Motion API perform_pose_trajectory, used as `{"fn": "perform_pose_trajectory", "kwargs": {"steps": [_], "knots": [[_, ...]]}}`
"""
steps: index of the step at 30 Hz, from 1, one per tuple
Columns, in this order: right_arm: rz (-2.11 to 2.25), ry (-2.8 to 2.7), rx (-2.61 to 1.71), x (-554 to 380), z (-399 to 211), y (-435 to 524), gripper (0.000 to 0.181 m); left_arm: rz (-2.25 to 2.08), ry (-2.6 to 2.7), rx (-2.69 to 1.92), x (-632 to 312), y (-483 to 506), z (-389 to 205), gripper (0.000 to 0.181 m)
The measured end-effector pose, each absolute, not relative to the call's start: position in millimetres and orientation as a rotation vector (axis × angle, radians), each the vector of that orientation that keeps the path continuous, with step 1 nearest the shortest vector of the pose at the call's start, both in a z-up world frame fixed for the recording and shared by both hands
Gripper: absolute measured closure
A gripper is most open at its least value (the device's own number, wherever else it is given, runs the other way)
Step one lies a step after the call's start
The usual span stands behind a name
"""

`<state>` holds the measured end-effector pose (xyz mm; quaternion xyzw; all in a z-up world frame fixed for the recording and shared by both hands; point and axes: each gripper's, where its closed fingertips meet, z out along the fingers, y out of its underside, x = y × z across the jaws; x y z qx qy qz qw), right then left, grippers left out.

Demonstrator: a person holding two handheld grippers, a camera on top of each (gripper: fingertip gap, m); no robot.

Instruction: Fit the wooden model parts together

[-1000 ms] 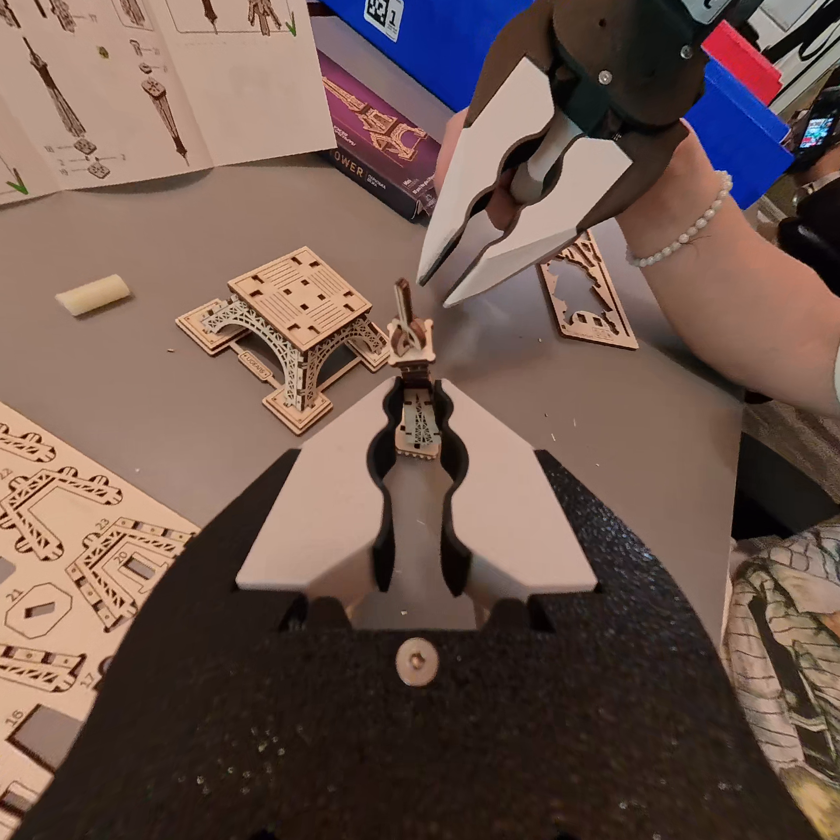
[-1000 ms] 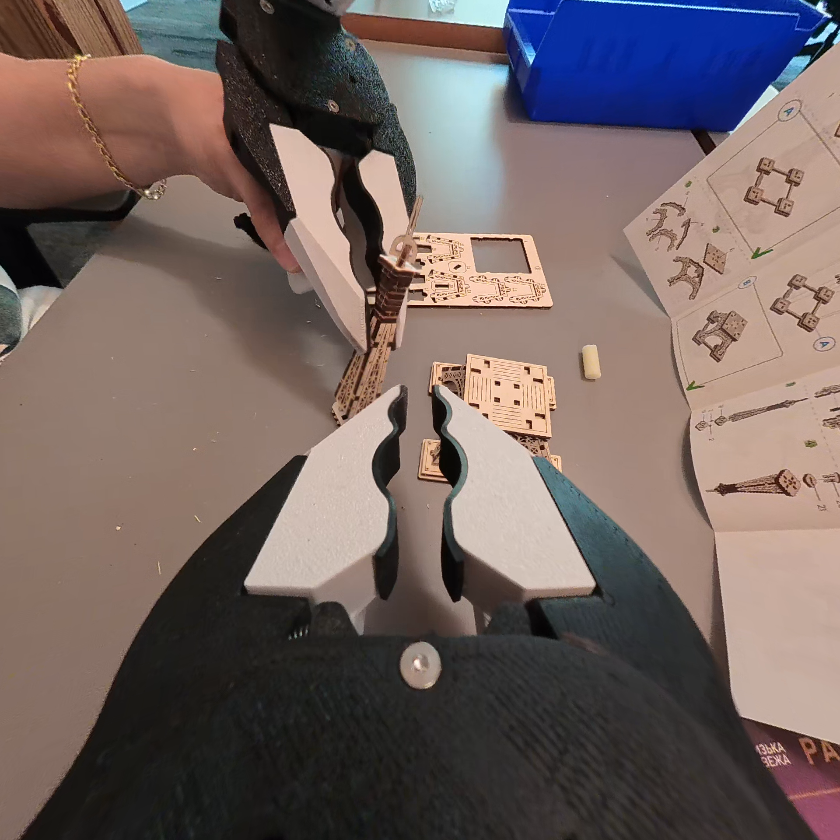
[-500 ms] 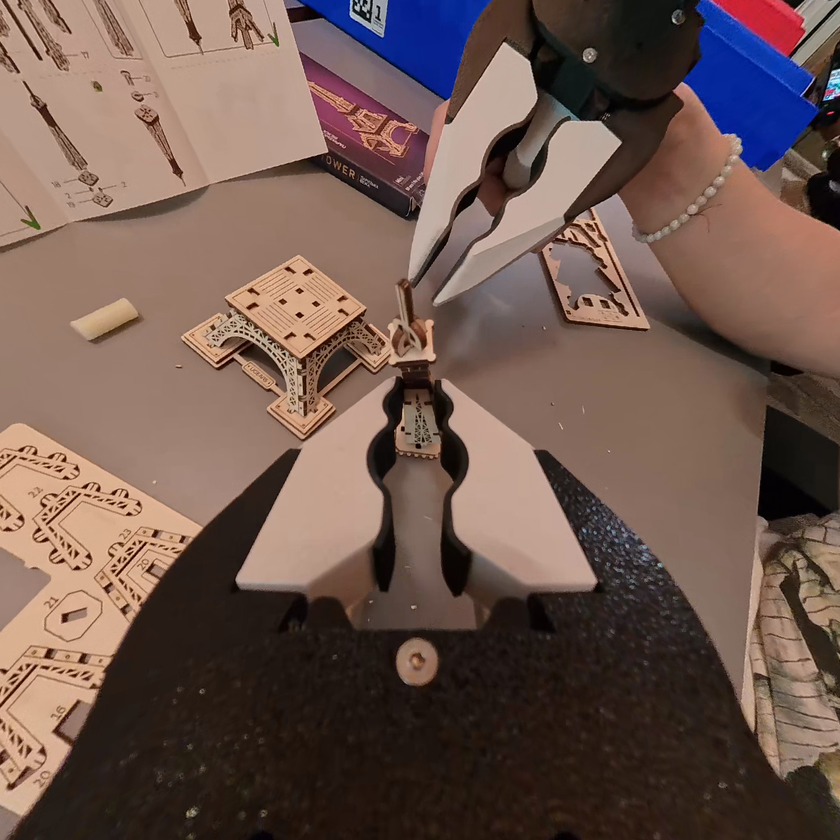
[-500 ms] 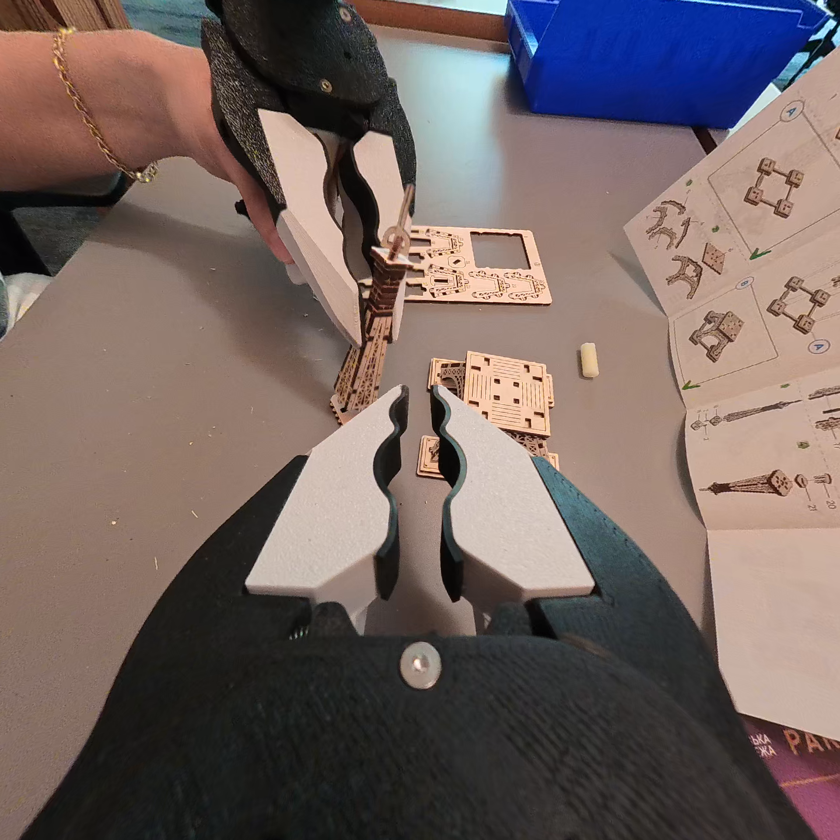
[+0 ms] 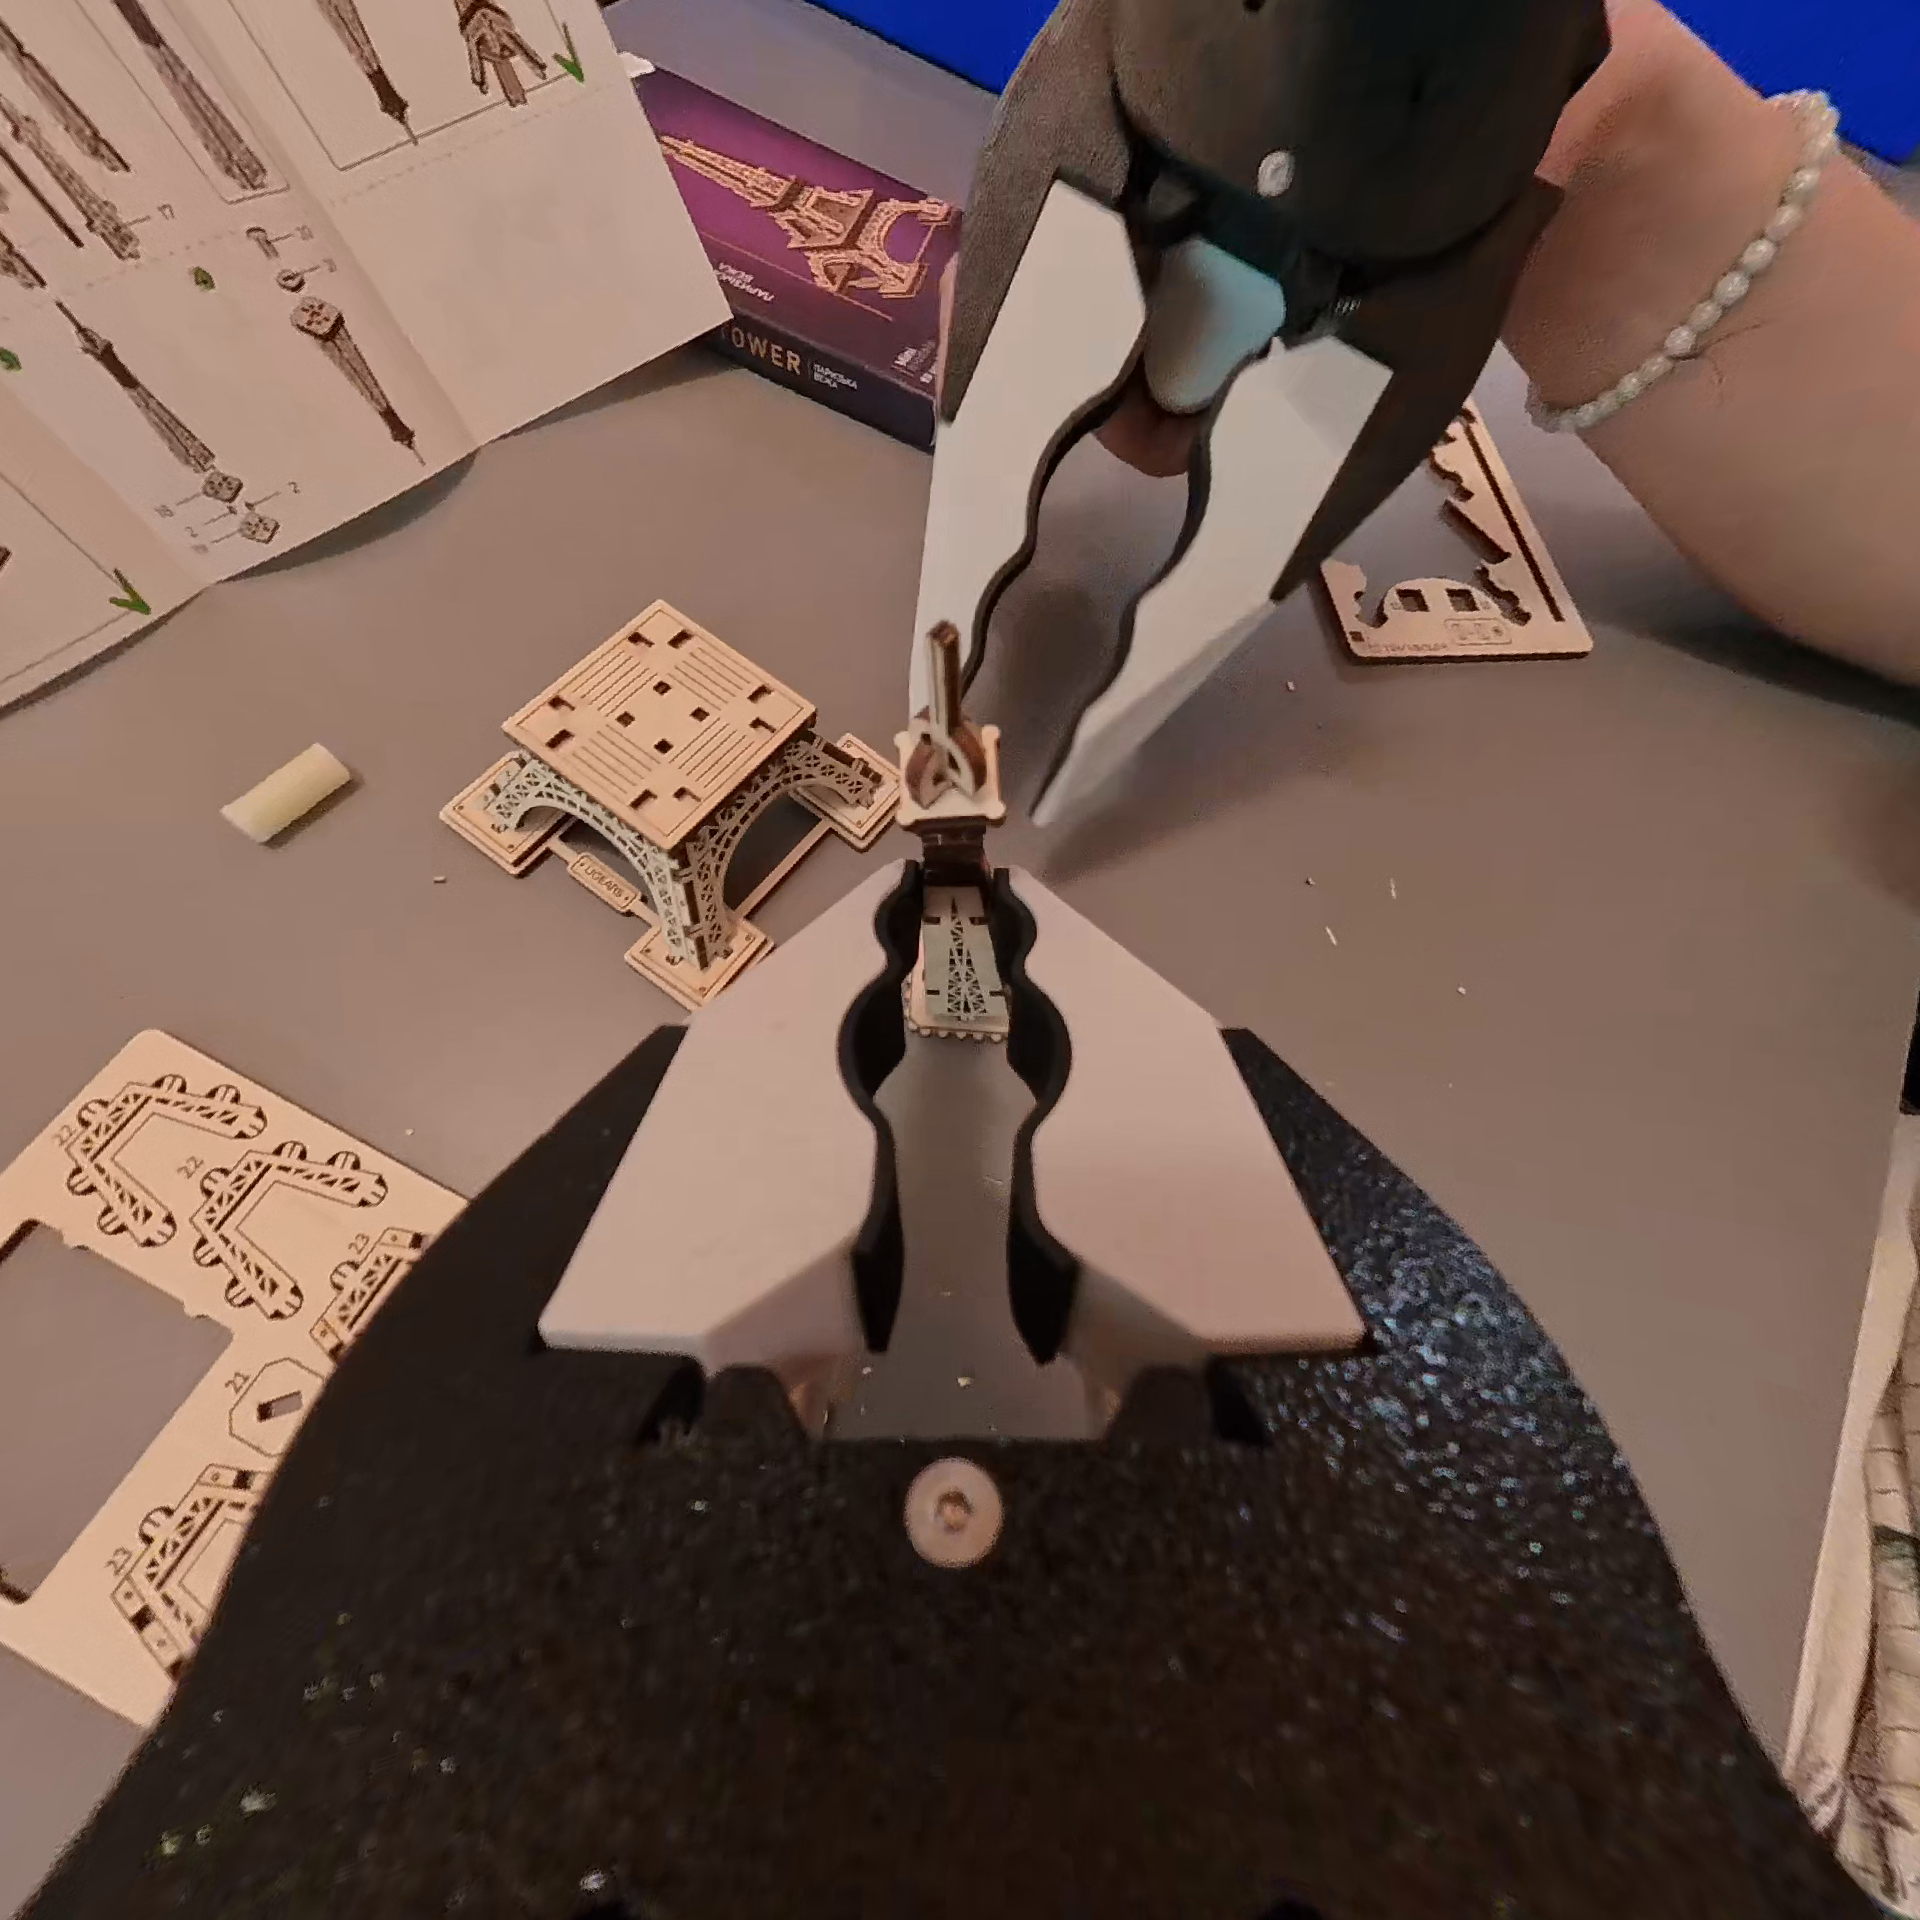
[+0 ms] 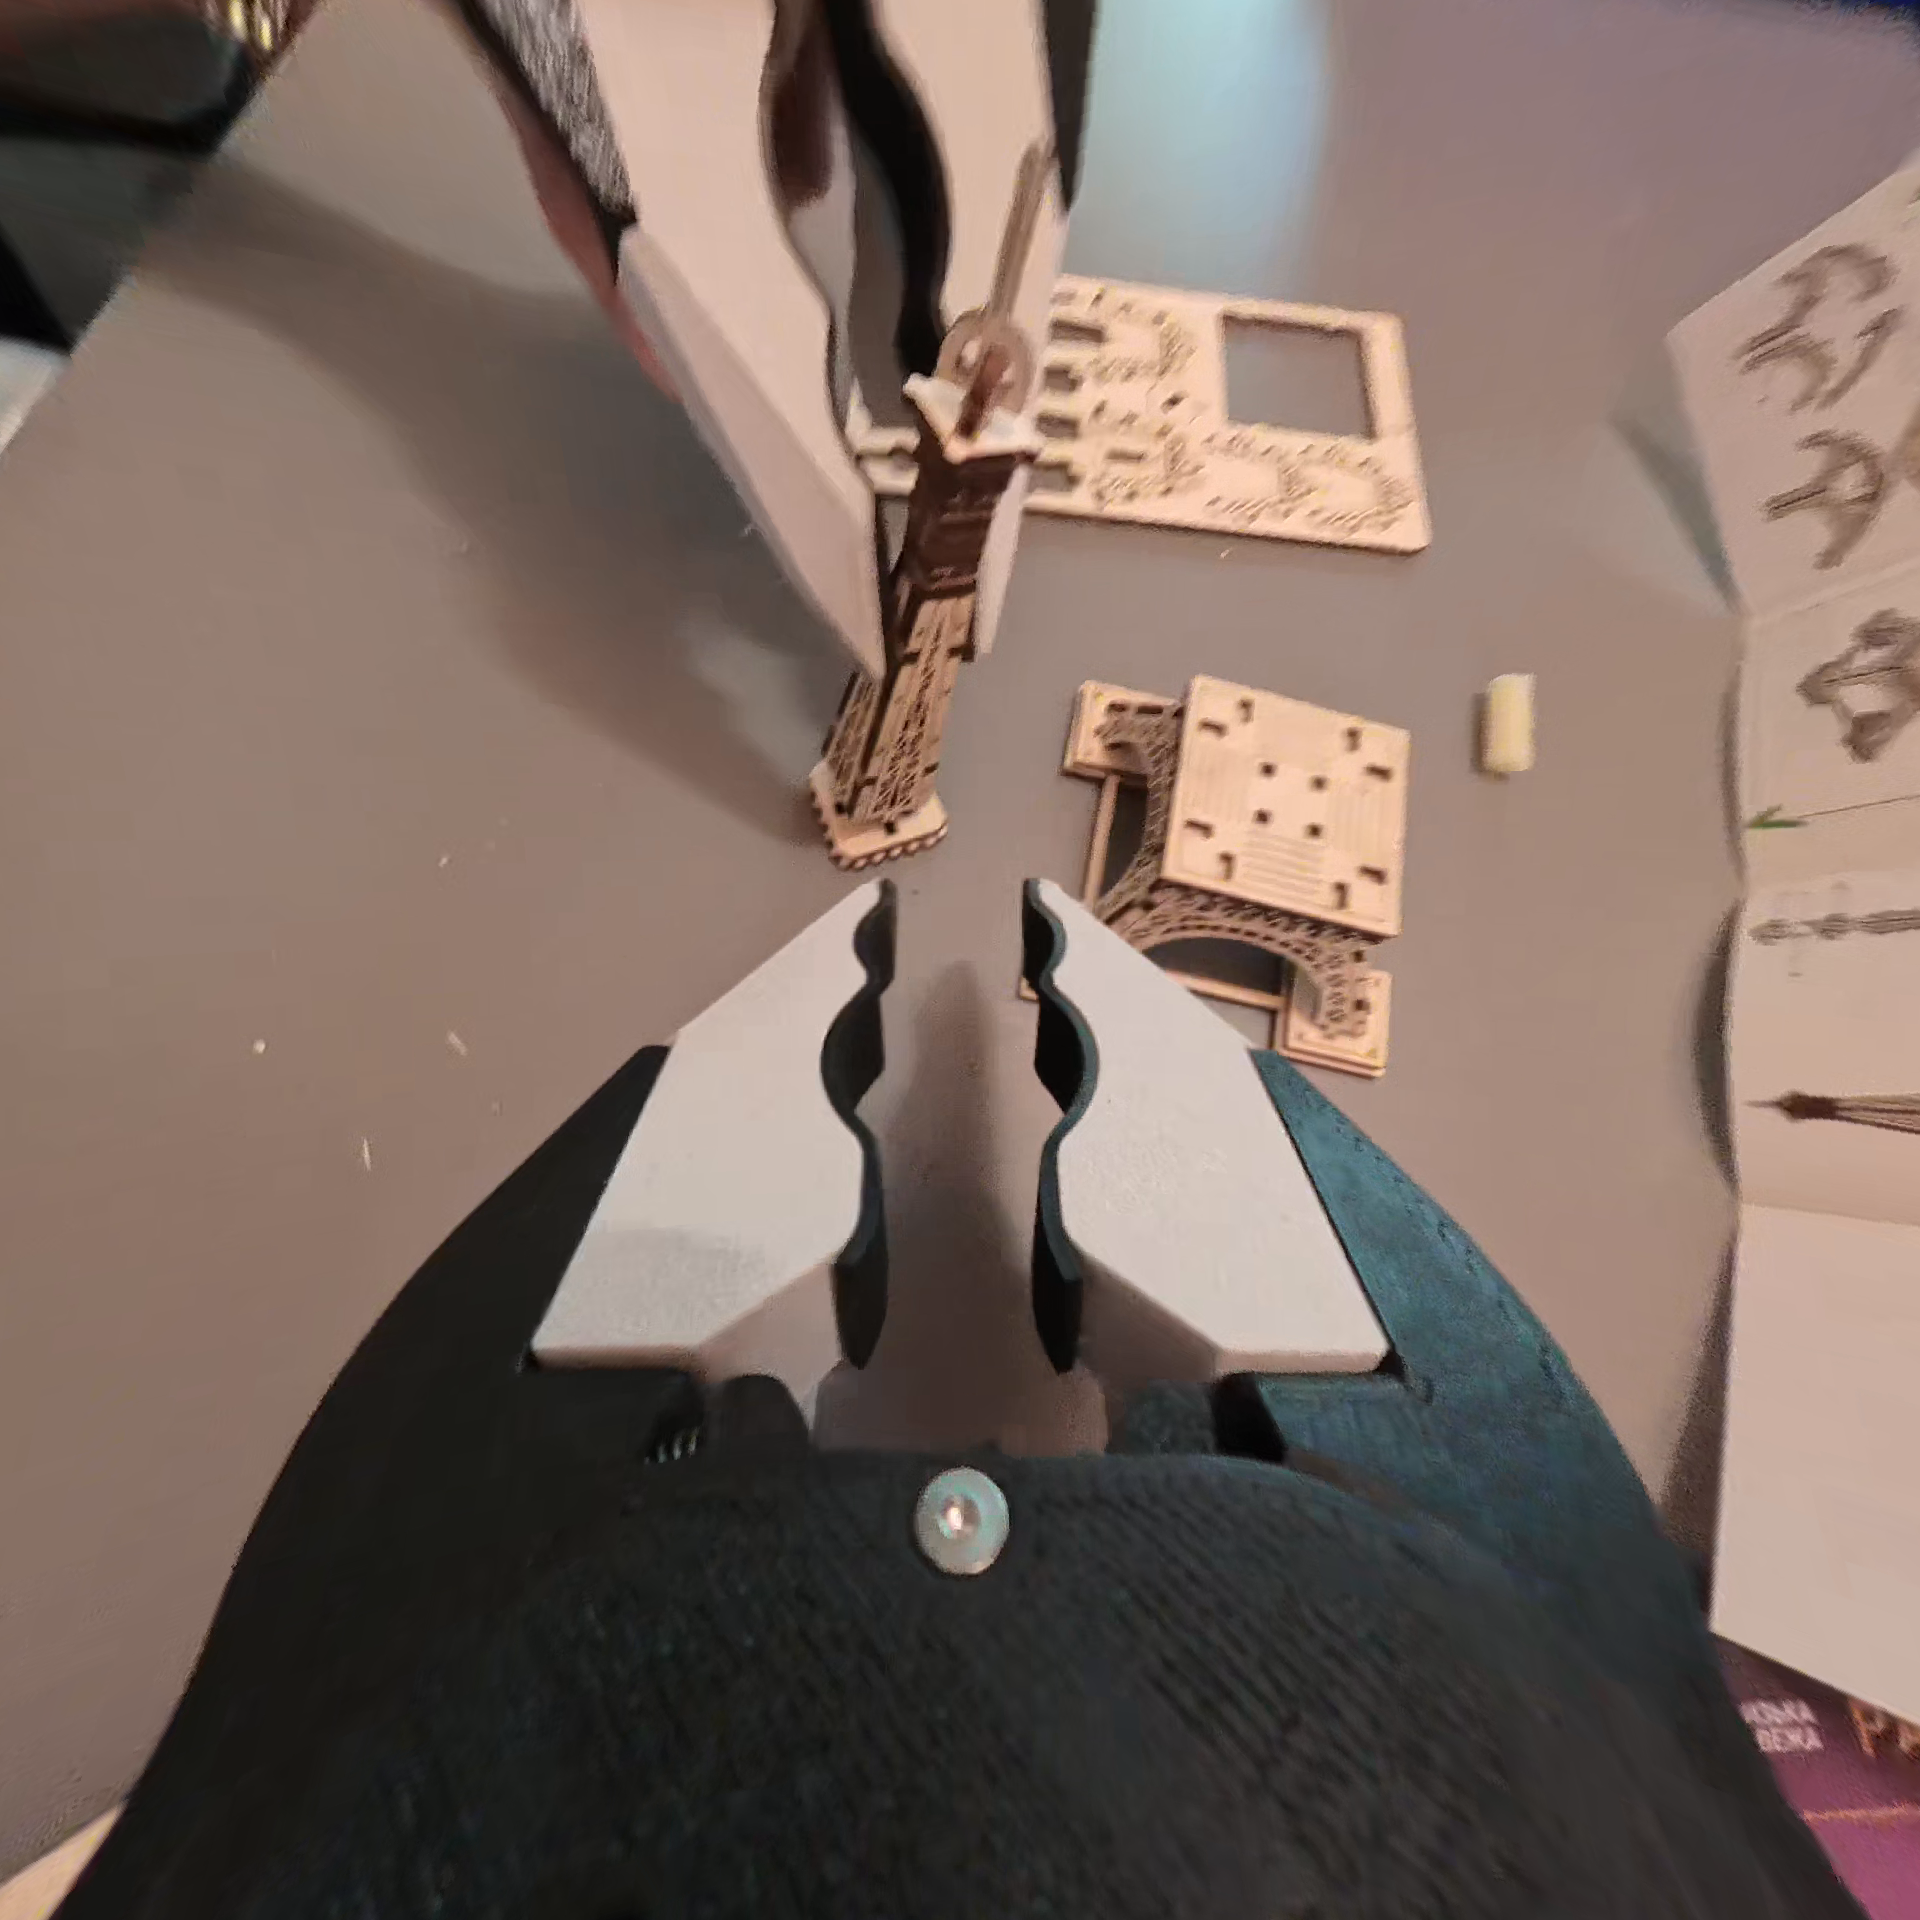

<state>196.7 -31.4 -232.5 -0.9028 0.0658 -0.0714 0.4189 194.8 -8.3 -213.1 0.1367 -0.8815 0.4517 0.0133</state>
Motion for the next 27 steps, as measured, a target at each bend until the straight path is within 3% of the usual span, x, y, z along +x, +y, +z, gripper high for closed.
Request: {"fn": "perform_pose_trajectory", "kwargs": {"steps": [6, 16, 27], "knots": [[-0.166, -0.008, -2.379, 178.0, -251.9, -21.1, 0.132, 1.402, -2.863, 0.336, 189.7, -11.3, -213.0, 0.17], [-0.138, -0.034, -2.333, 174.1, -256.9, -9.1, 0.13, 1.52, -2.928, 0.19, 183.4, -8.6, -212.8, 0.17], [-0.123, 0.018, -2.303, 178.8, -259.7, -4.7, 0.136, 1.573, -2.632, 0.429, 196.8, -1.9, -212.3, 0.17]]}}
